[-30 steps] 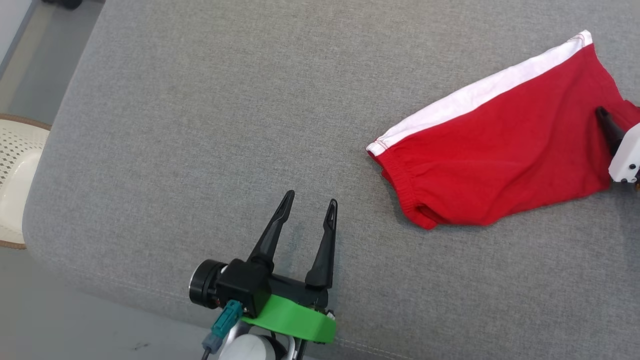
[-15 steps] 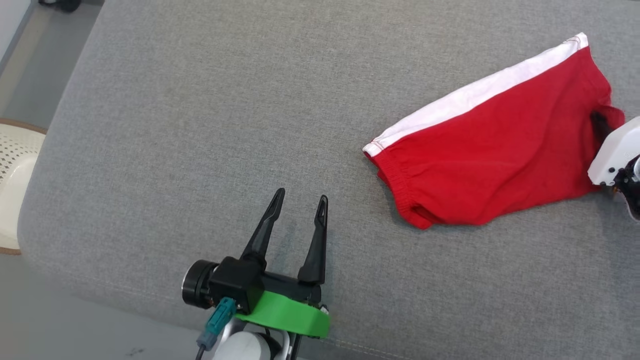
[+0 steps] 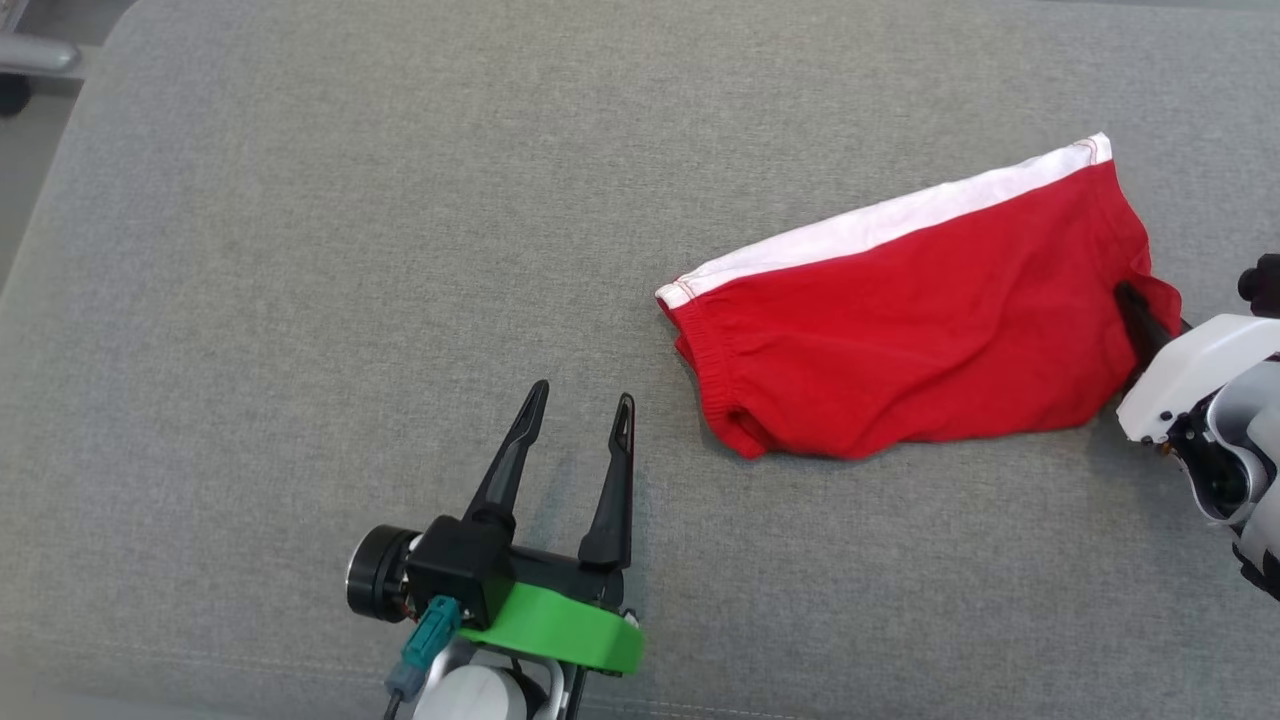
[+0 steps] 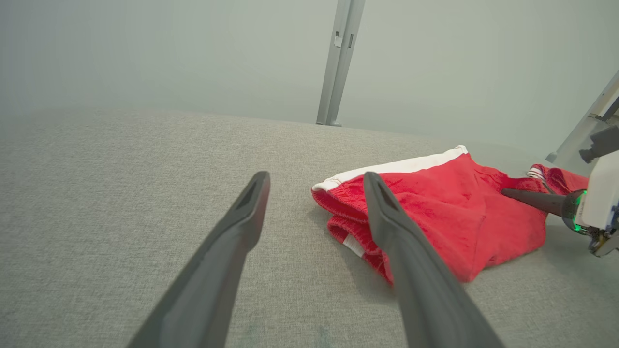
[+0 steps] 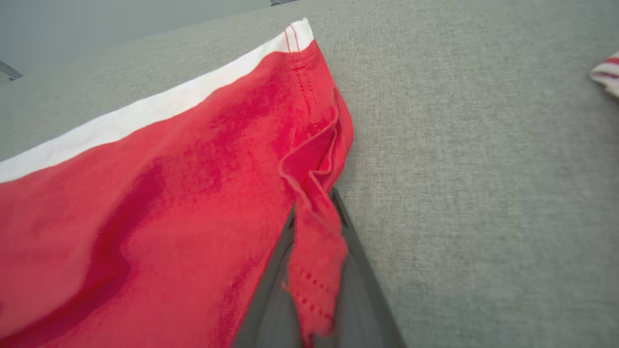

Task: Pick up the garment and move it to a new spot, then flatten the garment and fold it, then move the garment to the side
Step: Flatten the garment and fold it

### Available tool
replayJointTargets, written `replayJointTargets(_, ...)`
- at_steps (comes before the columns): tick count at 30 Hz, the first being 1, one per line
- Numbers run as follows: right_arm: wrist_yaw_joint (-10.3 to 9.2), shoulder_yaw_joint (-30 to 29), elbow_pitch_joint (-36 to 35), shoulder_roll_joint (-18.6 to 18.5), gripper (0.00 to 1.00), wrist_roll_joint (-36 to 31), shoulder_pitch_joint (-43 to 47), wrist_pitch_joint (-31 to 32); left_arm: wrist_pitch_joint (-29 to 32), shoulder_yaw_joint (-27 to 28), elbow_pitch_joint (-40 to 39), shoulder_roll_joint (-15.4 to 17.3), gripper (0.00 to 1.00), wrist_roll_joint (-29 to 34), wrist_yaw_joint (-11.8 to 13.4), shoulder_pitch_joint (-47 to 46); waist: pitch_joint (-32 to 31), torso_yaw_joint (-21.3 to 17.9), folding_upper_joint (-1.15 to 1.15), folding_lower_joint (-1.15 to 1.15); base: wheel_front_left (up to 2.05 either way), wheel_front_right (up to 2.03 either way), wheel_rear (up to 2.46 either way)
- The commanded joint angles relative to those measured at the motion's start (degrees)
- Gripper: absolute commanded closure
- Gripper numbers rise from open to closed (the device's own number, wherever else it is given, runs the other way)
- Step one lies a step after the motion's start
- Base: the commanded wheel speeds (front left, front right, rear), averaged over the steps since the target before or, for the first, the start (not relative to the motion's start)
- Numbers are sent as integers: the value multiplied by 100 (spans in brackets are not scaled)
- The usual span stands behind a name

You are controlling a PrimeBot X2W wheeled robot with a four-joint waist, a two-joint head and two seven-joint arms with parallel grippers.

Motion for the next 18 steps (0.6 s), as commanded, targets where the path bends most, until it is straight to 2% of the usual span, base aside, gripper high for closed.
replayJointTargets(1, -5, -47, -11, -44, 100, 41, 128, -53, -19, 27, 8, 4, 0, 26, 22, 112, -160, -215, 0, 0, 0, 0, 0)
replayJointTargets(10, -4, -348, -172, -123, 100, -15, 551, -95, -19, 144, 30, 5, 0, 41, 8, 234, -377, -507, 0, 0, 0, 0, 0)
replayJointTargets(18, -4, -732, -568, -91, 100, -506, 646, -95, -19, 117, 81, 5, 0, -30, -16, 242, -542, -511, 0, 0, 0, 0, 0)
